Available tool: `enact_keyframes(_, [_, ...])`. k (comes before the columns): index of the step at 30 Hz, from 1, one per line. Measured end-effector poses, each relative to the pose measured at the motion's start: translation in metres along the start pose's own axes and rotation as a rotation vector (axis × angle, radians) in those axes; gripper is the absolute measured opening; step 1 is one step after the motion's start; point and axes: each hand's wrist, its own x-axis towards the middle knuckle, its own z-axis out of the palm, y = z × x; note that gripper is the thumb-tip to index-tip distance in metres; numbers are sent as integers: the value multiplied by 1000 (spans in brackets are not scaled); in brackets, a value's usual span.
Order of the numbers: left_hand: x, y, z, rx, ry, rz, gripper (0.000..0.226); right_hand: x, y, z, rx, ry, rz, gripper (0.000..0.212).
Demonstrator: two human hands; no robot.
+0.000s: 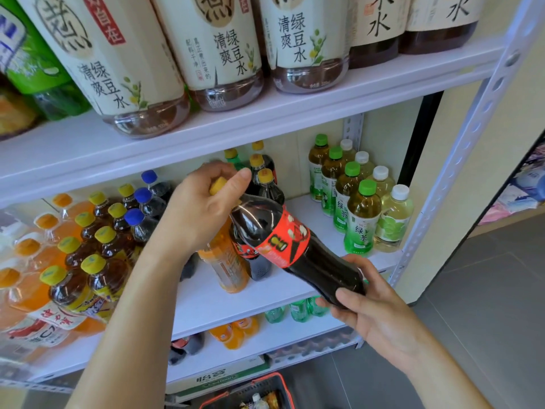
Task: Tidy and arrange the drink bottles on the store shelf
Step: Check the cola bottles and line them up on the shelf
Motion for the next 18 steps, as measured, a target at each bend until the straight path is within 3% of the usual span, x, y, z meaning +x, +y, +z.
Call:
enact_keyframes(4, [1,-5,8,35,17,-59,32,5,6,0,-231,142,-142,66])
enact_keyframes(12, [3,-2,22,-49,-1,66,23,8,7,-1,-544,206,-243,62])
enact_keyframes(15, [3,6,24,39,-21,148,23,8,-2,1,-812,182,-210,59])
enact_keyframes(18, [-2,17,31,292,-100,331,23,14,-11,9,-1049,111,-233,64])
